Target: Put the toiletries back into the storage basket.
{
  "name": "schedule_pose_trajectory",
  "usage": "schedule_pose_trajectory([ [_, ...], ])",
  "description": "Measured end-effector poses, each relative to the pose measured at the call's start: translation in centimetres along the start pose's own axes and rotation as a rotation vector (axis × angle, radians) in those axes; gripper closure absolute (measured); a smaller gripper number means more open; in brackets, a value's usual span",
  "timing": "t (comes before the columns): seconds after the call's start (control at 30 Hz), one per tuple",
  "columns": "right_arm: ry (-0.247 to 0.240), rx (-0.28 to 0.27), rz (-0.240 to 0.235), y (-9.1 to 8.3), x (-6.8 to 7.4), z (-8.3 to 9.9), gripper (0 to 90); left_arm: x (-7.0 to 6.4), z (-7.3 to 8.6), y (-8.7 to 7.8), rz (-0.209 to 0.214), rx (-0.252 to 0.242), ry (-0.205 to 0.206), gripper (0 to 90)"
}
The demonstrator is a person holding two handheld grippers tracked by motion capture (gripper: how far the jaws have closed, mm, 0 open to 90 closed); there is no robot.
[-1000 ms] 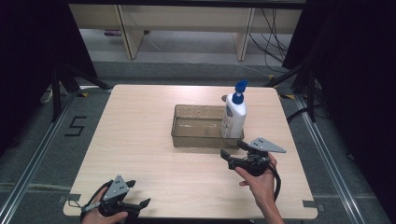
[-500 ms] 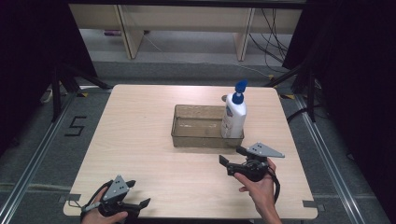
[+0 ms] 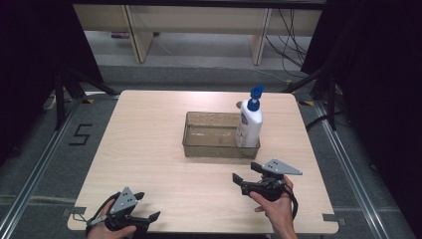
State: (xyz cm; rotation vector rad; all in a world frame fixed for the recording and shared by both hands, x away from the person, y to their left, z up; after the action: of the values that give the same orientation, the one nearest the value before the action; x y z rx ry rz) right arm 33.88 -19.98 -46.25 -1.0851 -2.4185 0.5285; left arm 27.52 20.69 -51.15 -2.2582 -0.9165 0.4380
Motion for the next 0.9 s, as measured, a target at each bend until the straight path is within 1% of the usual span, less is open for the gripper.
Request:
schedule_pose_trajectory([
  [0.03, -0.002, 0.018, 0.000, -0.2, 0.0, 0.0, 16.8, 0.0, 0.0, 0.0, 0.003, 0.000, 0.001, 14.9],
  [0.07, -0.003, 0.019, 0.007, -0.2, 0.1, 0.1, 16.7, -0.1, 0.0, 0.1, 0.008, -0.015, -0.015, 14.9],
  [0.1, -0.001, 0.007, 0.002, -0.2, 0.1, 0.2, 16.8, -0.1, 0.0, 0.1, 0.008, -0.014, -0.014, 14.9],
  [0.13, 0.027, 0.020, -0.017, -0.3, 0.4, 0.3, 16.7, -0.1, 0.0, 0.1, 0.007, -0.012, -0.012, 14.9],
  [0.17, 0.017, 0.010, -0.019, -0.2, 0.3, 0.4, 16.7, 0.0, 0.0, 0.0, 0.004, 0.000, 0.001, 14.9],
  [0.2, 0.017, 0.010, -0.019, -0.2, 0.3, 0.4, 16.7, 0.0, 0.0, 0.0, 0.004, 0.000, 0.001, 14.9],
  [0.23, -0.015, 0.000, 0.004, -0.2, 0.3, 0.6, 16.7, 0.0, 0.0, 0.0, 0.004, 0.000, 0.001, 14.9],
  [0.27, -0.015, 0.000, 0.004, -0.2, 0.3, 0.6, 16.7, 0.0, 0.0, 0.0, 0.004, -0.001, 0.000, 14.9],
  [0.3, 0.000, 0.019, -0.017, -0.2, 0.4, 0.9, 16.7, -0.1, 0.0, 0.1, 0.007, -0.014, -0.014, 14.9],
  [0.37, 0.024, 0.014, -0.026, -0.3, 0.7, 1.0, 16.8, -0.1, 0.0, 0.1, 0.007, -0.014, -0.015, 14.9],
  [0.4, 0.006, 0.022, -0.019, -0.4, 0.6, 1.0, 16.8, -0.1, 0.0, 0.1, 0.007, -0.014, -0.015, 14.9],
  [0.47, -0.002, 0.021, -0.020, -0.4, 0.7, 1.2, 16.8, -0.1, 0.0, 0.1, 0.007, -0.015, -0.015, 14.8],
  [0.5, -0.015, 0.012, -0.009, -0.5, 0.7, 1.3, 16.7, 0.0, 0.0, 0.0, 0.004, -0.002, 0.000, 14.8],
  [0.53, 0.005, 0.024, -0.023, -0.3, 0.8, 1.4, 16.7, 0.0, 0.0, 0.0, 0.003, -0.001, 0.000, 14.9],
  [0.57, 0.013, 0.034, -0.015, -0.4, 0.9, 1.5, 16.8, 0.0, 0.0, 0.0, 0.003, -0.001, -0.001, 14.9],
  [0.6, 0.005, 0.031, -0.028, -0.4, 0.9, 1.6, 16.7, -0.1, 0.0, 0.1, 0.007, -0.012, -0.013, 14.9],
  [0.63, 0.026, 0.024, -0.038, -0.6, 1.1, 1.7, 16.7, -0.1, 0.0, 0.1, 0.008, -0.013, -0.014, 14.9],
  [0.67, -0.001, 0.018, -0.032, -0.5, 0.9, 1.7, 16.7, -0.1, 0.0, 0.1, 0.008, -0.014, -0.014, 14.9],
  [0.7, 0.015, 0.031, -0.030, -0.6, 1.0, 1.8, 16.7, -0.1, 0.0, 0.1, 0.008, -0.014, -0.015, 14.9],
  [0.73, 0.007, 0.032, -0.031, -0.7, 0.9, 1.9, 16.7, -0.1, 0.0, 0.1, 0.008, -0.014, -0.015, 14.9],
  [0.77, 0.018, 0.029, -0.040, -0.8, 1.0, 2.0, 16.7, -0.1, 0.0, 0.1, 0.007, -0.014, -0.015, 14.9],
  [0.8, 0.019, 0.030, -0.044, -0.9, 0.9, 2.1, 16.6, -0.1, 0.0, 0.1, 0.007, -0.015, -0.015, 14.9],
  [0.87, 0.012, 0.030, -0.039, -1.0, 0.9, 2.3, 16.6, -0.1, 0.0, 0.1, 0.007, -0.014, -0.014, 14.9],
  [0.9, -0.001, 0.024, -0.037, -1.0, 0.8, 2.3, 16.6, -0.1, 0.0, 0.1, 0.007, -0.014, -0.014, 14.9],
])
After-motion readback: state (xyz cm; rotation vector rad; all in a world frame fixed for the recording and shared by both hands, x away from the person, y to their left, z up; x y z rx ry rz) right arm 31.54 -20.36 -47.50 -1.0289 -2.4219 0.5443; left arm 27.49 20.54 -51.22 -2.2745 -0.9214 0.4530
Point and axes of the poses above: each handheld gripper's, and its own axes: y roughly forward along the jaws, z roughly out of its underside, x roughly to its left, the point moved 1 cm from there along y, roughly forward along the jaws, and after that the axes turned 6 degrees about x, right-handed, at the moved point
